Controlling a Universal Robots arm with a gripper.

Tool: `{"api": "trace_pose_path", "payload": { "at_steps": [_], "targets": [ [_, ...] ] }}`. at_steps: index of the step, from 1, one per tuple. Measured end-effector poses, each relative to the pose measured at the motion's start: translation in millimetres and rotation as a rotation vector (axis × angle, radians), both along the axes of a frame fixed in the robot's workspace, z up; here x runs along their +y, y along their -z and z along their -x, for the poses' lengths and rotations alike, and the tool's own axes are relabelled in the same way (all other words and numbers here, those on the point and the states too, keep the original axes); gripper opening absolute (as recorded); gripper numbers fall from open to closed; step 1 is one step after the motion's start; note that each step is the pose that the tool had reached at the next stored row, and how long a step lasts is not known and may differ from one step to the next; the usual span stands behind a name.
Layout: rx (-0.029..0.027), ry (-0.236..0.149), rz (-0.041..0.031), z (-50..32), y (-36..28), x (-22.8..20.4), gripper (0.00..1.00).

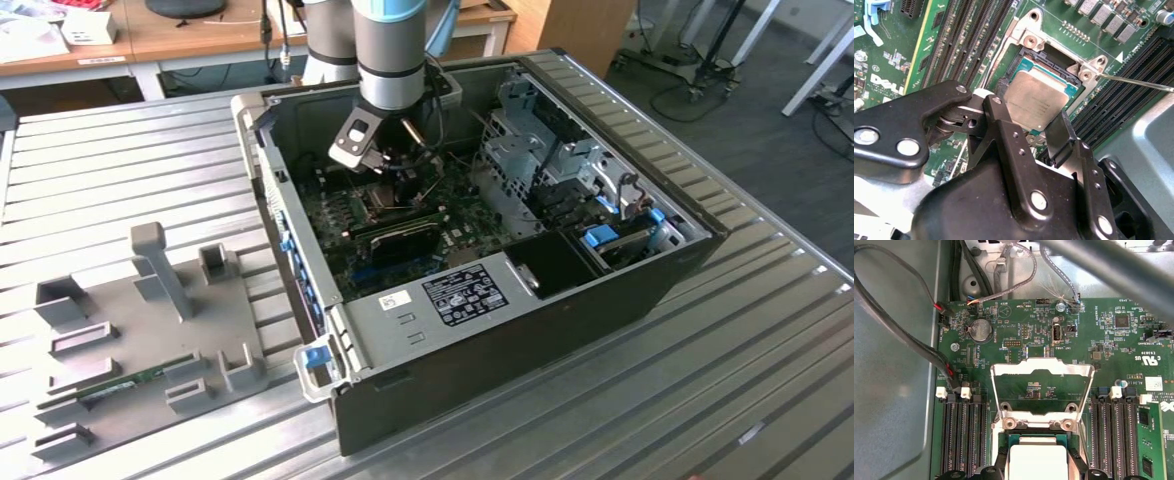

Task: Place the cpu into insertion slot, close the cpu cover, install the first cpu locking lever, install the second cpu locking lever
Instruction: 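Place the cpu into insertion slot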

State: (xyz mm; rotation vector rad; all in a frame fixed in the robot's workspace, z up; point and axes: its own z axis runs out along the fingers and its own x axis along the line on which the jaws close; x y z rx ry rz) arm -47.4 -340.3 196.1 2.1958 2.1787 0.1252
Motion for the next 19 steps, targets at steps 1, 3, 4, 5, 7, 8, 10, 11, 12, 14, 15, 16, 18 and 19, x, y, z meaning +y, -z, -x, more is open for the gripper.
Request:
{"api": "trace_pose_path", "payload": {
  "at_steps": [1, 3, 4, 5, 7, 8, 10, 11, 12, 14, 15, 16, 18, 19],
  "targets": [
    [0.0000, 0.000, 0.0000, 0.1, 0.1, 0.0, 0.54],
    [0.0000, 0.000, 0.0000, 0.4, 0.4, 0.0, 0.54],
    [0.0000, 0.000, 0.0000, 0.6, 0.5, 0.0, 0.54],
    [0.0000, 0.000, 0.0000, 0.7, 0.6, 0.1, 0.54],
    [-0.0001, 0.000, -0.0001, 0.7, 0.9, 0.1, 0.54],
    [-0.0002, 0.000, -0.0003, 0.7, 1.3, 0.2, 0.54],
    [0.0001, 0.000, 0.0001, 0.7, 2.2, 0.2, 0.54],
    [0.0001, 0.000, 0.0001, 0.8, 2.6, 0.3, 0.54],
    [0.0001, 0.000, 0.0002, 0.8, 2.9, 0.3, 0.54],
    [0.0002, 0.000, 0.0002, 0.8, 3.1, 0.4, 0.54],
    [0.0000, 0.000, 0.0000, 0.7, 3.2, 0.4, 0.54],
    [-0.0001, 0.000, 0.0000, 0.7, 3.3, 0.4, 0.54],
    [0.0000, 0.000, 0.0000, 0.7, 3.3, 0.4, 0.54],
    [0.0000, 0.000, 0.0000, 0.8, 3.3, 0.4, 0.54]
  ]
}}
